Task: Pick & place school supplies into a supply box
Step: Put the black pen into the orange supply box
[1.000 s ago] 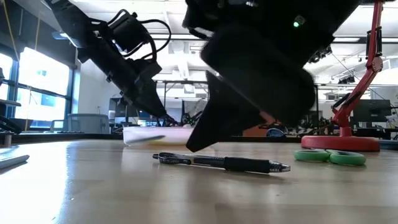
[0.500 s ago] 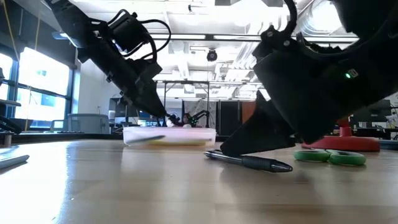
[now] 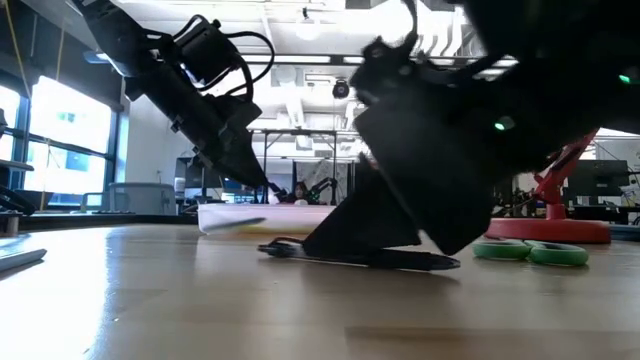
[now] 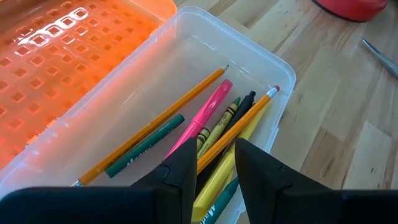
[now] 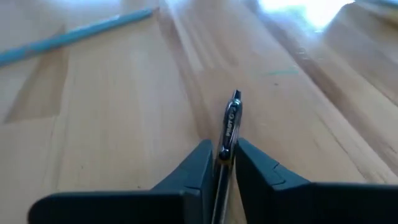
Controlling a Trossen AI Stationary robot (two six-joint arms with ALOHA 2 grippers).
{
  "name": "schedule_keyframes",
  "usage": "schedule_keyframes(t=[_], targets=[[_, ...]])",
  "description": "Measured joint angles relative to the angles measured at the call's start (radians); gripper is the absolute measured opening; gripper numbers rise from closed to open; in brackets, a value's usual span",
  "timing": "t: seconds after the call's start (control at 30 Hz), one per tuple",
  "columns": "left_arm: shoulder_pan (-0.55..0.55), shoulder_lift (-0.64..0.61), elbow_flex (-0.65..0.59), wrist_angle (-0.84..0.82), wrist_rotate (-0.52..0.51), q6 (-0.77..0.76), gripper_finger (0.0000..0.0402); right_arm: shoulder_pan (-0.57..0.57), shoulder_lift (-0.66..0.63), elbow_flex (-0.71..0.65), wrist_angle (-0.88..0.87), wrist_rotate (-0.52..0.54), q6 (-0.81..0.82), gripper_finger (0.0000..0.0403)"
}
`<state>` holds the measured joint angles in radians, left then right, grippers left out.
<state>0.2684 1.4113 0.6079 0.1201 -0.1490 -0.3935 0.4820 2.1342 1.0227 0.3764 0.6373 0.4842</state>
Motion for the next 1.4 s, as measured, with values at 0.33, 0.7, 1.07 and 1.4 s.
schedule_keyframes(t=[0.33, 0.7, 1.07, 1.4], targets=[[0.000, 0.000, 0.000, 0.009, 0.000, -0.004, 0.0140, -0.028, 0.001, 0.060, -0.121, -0.033, -0.043, 0.0095], [0.000, 0.000, 0.000, 0.012, -0.003, 0.005, 0.0140, -0.031, 0.171, 0.067, 0.084, 0.076, -0.041, 0.0035], [0.000, 0.000, 0.000, 0.012, 0.003, 0.006, 0.0140, -0.048, 0.050, 0.058, 0.116, 0.107, -0.329, 0.0011], [0.000, 0.000, 0.000, 0.006, 0.062, -0.001, 0.0140, -0.290, -0.186, 0.055, 0.017, 0.108, -0.559, 0.0019]])
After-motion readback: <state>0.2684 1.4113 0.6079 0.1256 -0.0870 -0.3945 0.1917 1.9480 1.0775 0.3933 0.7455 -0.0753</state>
